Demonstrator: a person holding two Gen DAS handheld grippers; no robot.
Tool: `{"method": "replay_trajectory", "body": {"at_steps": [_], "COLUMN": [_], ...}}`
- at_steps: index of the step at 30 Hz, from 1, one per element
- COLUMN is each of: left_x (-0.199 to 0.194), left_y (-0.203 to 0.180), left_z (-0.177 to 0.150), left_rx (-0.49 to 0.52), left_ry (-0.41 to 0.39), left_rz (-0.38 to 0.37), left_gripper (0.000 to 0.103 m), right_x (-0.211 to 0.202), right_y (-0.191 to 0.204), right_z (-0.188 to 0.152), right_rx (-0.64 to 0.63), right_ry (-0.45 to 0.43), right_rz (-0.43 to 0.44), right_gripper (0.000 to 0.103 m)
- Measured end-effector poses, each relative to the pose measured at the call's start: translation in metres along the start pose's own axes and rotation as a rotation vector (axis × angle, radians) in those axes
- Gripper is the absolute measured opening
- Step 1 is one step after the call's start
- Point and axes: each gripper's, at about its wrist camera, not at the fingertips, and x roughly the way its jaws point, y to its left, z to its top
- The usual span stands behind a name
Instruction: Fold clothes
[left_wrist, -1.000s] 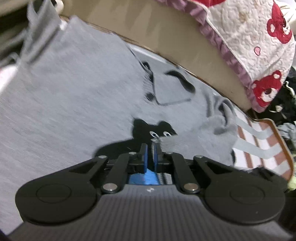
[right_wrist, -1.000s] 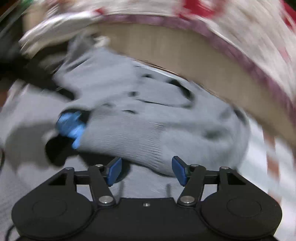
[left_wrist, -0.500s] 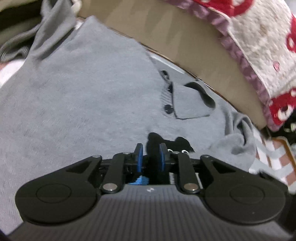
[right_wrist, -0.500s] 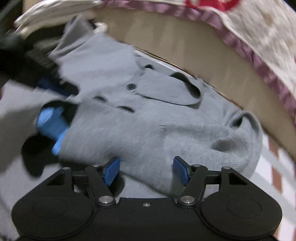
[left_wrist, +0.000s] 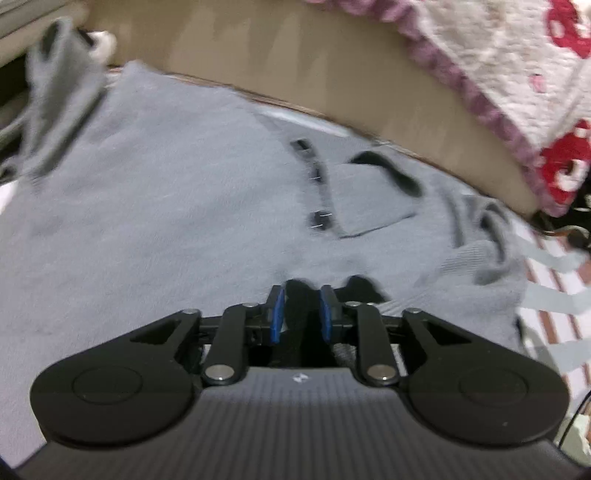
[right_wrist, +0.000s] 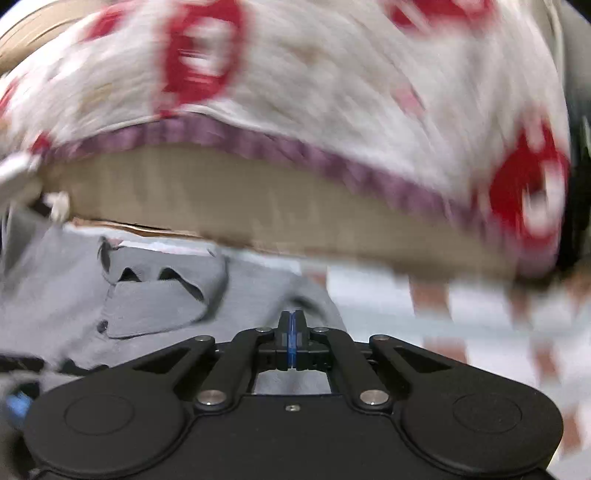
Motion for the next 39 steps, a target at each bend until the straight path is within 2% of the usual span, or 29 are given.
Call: {"method": "replay_trajectory", "body": {"at_steps": [1, 2, 3, 5, 8, 11, 13, 14, 17, 19, 20, 21, 22, 23, 25, 29, 31, 34, 39], "left_x": [0.003, 0.007, 0.011, 0.016, 0.018, 0.022, 0.027, 0.029, 0.03, 0.034, 0.036, 0.038, 0.039, 0.038, 0.034, 0.03, 0.031, 0.036, 0.045], "left_y": [-0.003, -0.008, -0.014, -0.029, -0.049, -0.061, -0.064, -0.065, -0.061, -0.059, -0.059, -0.06, -0.061, -0.063, -0.062, -0.057, -0.055, -0.052, -0.053], "left_z": [0.001, 0.002, 0.004, 0.008, 0.017, 0.024, 0.023, 0.021, 0.006, -0.003, -0.006, -0.006, -0.006, -0.004, 0.006, 0.024, 0.019, 0.011, 0.007], "left_rx": [0.014, 0.032, 0.055, 0.112, 0.171, 0.18, 0.175, 0.171, 0.133, 0.098, 0.089, 0.096, 0.103, 0.115, 0.129, 0.19, 0.225, 0.244, 0.243], "left_ry": [0.001, 0.007, 0.005, -0.027, -0.042, -0.033, -0.027, -0.025, -0.019, -0.009, -0.007, -0.002, 0.003, 0.002, -0.011, -0.03, -0.018, 0.009, 0.03], "left_rz": [-0.031, -0.065, -0.079, -0.028, -0.04, -0.072, -0.063, -0.057, -0.039, -0.034, -0.024, -0.017, -0.011, -0.005, 0.002, -0.027, -0.033, -0.034, -0.022], "left_gripper": [0.037, 0.04, 0.04, 0.039, 0.039, 0.04, 0.04, 0.04, 0.04, 0.04, 0.04, 0.04, 0.04, 0.04, 0.04, 0.04, 0.04, 0.04, 0.04], "right_x": [0.001, 0.004, 0.007, 0.01, 0.026, 0.052, 0.066, 0.068, 0.072, 0.076, 0.079, 0.082, 0.085, 0.083, 0.073, 0.048, 0.042, 0.042, 0.074], "right_y": [-0.016, -0.025, -0.029, -0.029, -0.023, -0.02, -0.014, -0.01, 0.011, 0.026, 0.034, 0.043, 0.049, 0.052, 0.049, 0.024, -0.001, -0.038, -0.109], "right_z": [0.003, 0.0, -0.007, -0.024, -0.056, -0.085, -0.095, -0.093, -0.087, -0.084, -0.082, -0.079, -0.075, -0.07, -0.059, -0.029, -0.01, 0.017, 0.05], "right_rx": [0.098, 0.175, 0.228, 0.299, 0.425, 0.589, 0.636, 0.628, 0.539, 0.48, 0.427, 0.375, 0.321, 0.268, 0.168, -0.082, -0.144, -0.273, -0.525], "right_ry": [0.063, 0.11, 0.144, 0.178, 0.256, 0.341, 0.384, 0.375, 0.332, 0.292, 0.268, 0.245, 0.226, 0.21, 0.176, 0.197, 0.219, 0.236, 0.297], "right_rz": [0.03, 0.059, 0.09, 0.135, 0.17, 0.205, 0.205, 0.198, 0.144, 0.097, 0.075, 0.052, 0.037, 0.037, 0.038, -0.007, -0.036, -0.151, -0.447], "right_gripper": [0.012, 0.017, 0.04, 0.063, 0.063, 0.063, 0.063, 0.064, 0.066, 0.072, 0.069, 0.035, 0.014, 0.012, 0.01, 0.009, 0.009, 0.009, 0.004]}}
